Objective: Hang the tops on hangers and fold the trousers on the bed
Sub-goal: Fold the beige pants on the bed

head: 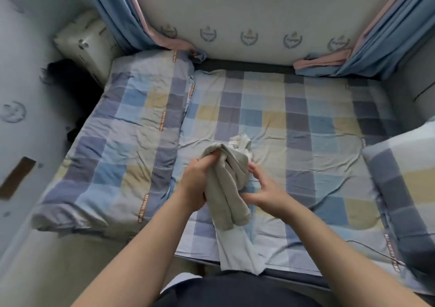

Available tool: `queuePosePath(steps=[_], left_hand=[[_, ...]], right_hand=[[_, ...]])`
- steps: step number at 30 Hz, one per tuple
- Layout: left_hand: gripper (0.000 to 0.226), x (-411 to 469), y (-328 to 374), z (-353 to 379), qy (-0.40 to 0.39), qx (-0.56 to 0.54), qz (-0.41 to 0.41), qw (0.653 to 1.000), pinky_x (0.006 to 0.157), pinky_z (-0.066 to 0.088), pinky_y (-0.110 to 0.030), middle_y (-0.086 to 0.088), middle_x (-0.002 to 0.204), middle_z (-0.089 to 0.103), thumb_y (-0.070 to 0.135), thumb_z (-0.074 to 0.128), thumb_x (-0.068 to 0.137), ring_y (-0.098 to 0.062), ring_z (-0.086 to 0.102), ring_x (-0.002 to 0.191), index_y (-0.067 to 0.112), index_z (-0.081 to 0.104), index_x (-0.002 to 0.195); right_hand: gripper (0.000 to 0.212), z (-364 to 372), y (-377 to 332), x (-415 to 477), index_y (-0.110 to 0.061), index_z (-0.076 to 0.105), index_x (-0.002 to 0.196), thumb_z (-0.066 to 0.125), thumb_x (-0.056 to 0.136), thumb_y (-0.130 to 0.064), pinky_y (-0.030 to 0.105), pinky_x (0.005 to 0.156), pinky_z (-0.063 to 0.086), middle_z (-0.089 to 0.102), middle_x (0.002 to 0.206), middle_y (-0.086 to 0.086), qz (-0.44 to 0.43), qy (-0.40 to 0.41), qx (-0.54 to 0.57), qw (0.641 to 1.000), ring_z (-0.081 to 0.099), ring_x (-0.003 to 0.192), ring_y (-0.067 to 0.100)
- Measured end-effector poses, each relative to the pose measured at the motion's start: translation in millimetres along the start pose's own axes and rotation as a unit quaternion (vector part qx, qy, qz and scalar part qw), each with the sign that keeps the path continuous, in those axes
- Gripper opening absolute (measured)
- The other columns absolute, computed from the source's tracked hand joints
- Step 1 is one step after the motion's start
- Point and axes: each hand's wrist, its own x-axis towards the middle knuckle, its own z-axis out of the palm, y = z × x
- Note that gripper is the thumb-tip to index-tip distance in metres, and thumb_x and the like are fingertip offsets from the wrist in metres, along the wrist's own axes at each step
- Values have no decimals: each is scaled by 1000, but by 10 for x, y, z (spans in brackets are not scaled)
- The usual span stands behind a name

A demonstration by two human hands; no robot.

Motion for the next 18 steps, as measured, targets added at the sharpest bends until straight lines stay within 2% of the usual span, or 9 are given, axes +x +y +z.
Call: queuePosePath(steps=[3, 5, 7, 8, 11, 12, 14, 16, 18], left_hand=[[38, -36, 58, -133, 4, -43, -8, 999, 92, 55, -44, -21, 107, 72, 41, 63, 85, -32, 70, 101, 10, 79, 99], [38, -60, 101, -290, -4, -71, -10, 997, 85, 59, -40, -18, 101, 74, 41, 58, 91, -30, 72, 97, 10, 80, 95], [41, -85, 157, -463, -12, -102, -7, 995, 75, 60, -35, -15, 95, 76, 43, 57, 92, -26, 75, 91, 10, 82, 90], [41, -94, 192, -539, -16, -113, -2, 993, 74, 60, -35, -15, 95, 76, 44, 59, 87, -26, 75, 91, 10, 82, 90], [40, -102, 279, -702, -34, -131, 1, 991, 75, 60, -36, -16, 95, 76, 42, 61, 82, -29, 74, 91, 9, 81, 92], [40, -103, 300, -737, -46, -133, -7, 990, 76, 60, -36, -16, 95, 76, 41, 60, 83, -29, 74, 91, 8, 81, 91], [41, -111, 331, -788, -62, -129, -23, 989, 78, 61, -37, -17, 95, 76, 40, 59, 83, -29, 74, 91, 6, 81, 91], [42, -120, 344, -848, -53, -129, -26, 990, 79, 61, -38, -19, 96, 75, 39, 58, 84, -31, 73, 92, 4, 80, 93], [42, -142, 367, -941, -32, -150, -19, 988, 76, 61, -38, -19, 96, 75, 38, 54, 88, -31, 74, 91, 6, 80, 92]], right_hand=[[62, 117, 157, 189, -37, 49, 140, 77, 86, -25, 17, 94, 43, 54, 135, -21, 18, -4, -88, 996, 50, 122, -2], [46, 168, 260, 315, -32, 55, 135, 71, 92, -27, 21, 92, 37, 53, 130, -15, 40, -9, -164, 986, 49, 119, 3], [32, 209, 324, 421, -31, 60, 125, 69, 94, -30, 23, 94, 39, 58, 130, -12, 49, -11, -196, 979, 54, 123, 10], [39, 229, 327, 469, -32, 56, 130, 70, 93, -32, 25, 99, 39, 56, 137, -10, 47, -12, -203, 978, 52, 129, 13], [91, 347, 208, 610, -35, 24, 156, 79, 85, -33, 32, 117, 30, 33, 159, -9, 26, -19, -193, 981, 30, 146, 12], [95, 411, 145, 666, -35, 21, 158, 81, 83, -32, 35, 120, 28, 30, 161, -8, 11, -25, -199, 980, 28, 147, 12], [79, 550, 38, 798, -33, 39, 152, 80, 85, -30, 37, 118, 33, 43, 154, -5, -22, -37, -206, 978, 38, 142, 14], [39, 666, -23, 925, -20, 63, 127, 74, 90, -25, 39, 107, 43, 62, 130, 1, -43, -41, -236, 970, 55, 124, 20], [18, 742, -35, 988, -10, 69, 106, 68, 95, -24, 34, 96, 47, 67, 110, 6, -47, -38, -268, 961, 60, 106, 24]])
